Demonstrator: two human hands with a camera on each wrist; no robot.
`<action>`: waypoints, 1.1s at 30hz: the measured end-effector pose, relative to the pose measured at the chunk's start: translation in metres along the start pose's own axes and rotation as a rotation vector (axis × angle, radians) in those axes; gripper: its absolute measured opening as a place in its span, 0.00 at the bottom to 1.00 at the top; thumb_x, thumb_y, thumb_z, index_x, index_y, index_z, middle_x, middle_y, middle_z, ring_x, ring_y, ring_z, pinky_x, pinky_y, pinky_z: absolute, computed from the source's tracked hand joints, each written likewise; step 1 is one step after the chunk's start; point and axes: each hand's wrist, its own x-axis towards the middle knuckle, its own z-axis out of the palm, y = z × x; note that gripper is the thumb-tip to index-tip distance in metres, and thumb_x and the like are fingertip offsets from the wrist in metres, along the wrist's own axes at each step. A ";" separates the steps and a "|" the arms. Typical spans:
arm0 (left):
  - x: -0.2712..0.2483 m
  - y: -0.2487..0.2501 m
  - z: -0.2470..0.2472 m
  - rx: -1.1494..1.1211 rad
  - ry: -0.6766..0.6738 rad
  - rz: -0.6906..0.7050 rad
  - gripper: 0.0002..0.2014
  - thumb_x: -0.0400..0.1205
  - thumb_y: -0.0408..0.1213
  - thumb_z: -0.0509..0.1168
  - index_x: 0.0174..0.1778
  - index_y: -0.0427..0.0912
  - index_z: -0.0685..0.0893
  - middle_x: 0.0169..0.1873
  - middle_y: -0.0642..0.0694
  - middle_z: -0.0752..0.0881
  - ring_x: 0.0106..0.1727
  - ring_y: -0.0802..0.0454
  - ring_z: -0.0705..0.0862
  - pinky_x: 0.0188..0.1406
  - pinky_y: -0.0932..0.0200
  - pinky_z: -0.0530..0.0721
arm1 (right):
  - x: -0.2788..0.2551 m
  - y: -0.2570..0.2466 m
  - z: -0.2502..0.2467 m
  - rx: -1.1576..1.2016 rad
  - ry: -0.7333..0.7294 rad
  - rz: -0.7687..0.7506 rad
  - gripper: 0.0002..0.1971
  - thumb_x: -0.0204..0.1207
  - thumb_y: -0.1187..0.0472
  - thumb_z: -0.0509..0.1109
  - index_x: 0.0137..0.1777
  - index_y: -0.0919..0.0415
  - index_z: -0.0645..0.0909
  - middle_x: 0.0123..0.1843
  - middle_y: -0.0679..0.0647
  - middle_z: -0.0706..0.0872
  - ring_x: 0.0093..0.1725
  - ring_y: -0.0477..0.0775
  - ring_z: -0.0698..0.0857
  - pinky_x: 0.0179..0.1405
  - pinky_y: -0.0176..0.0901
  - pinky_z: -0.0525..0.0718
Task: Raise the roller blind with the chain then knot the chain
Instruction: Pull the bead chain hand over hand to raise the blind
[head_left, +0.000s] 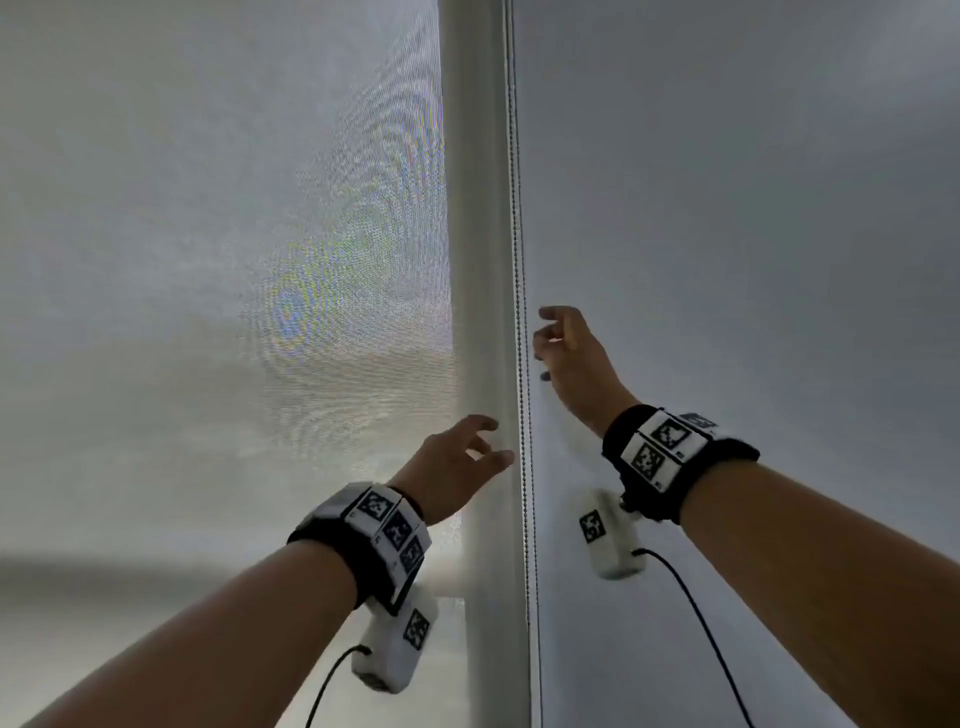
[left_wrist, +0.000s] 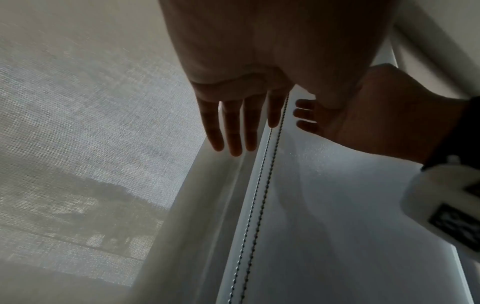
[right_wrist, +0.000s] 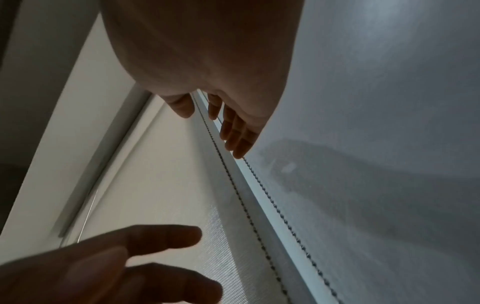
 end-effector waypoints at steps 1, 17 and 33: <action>0.000 -0.001 0.003 -0.009 -0.003 -0.007 0.24 0.76 0.57 0.64 0.67 0.55 0.74 0.57 0.49 0.84 0.54 0.53 0.84 0.54 0.58 0.80 | 0.003 0.003 0.003 0.062 0.001 0.052 0.17 0.84 0.60 0.59 0.72 0.58 0.72 0.54 0.50 0.81 0.52 0.52 0.83 0.56 0.53 0.84; 0.007 -0.023 0.013 -0.035 -0.027 -0.064 0.21 0.78 0.55 0.62 0.66 0.56 0.75 0.52 0.54 0.83 0.52 0.61 0.83 0.44 0.67 0.76 | 0.007 0.033 0.052 0.300 0.157 0.052 0.20 0.84 0.50 0.54 0.29 0.51 0.66 0.25 0.47 0.68 0.25 0.48 0.64 0.27 0.46 0.65; 0.015 -0.018 0.018 -0.177 0.049 0.046 0.13 0.84 0.45 0.55 0.59 0.48 0.82 0.47 0.49 0.88 0.48 0.52 0.85 0.45 0.65 0.78 | -0.037 0.043 0.055 0.329 0.229 0.030 0.21 0.84 0.52 0.55 0.29 0.55 0.61 0.25 0.50 0.63 0.26 0.50 0.62 0.30 0.49 0.66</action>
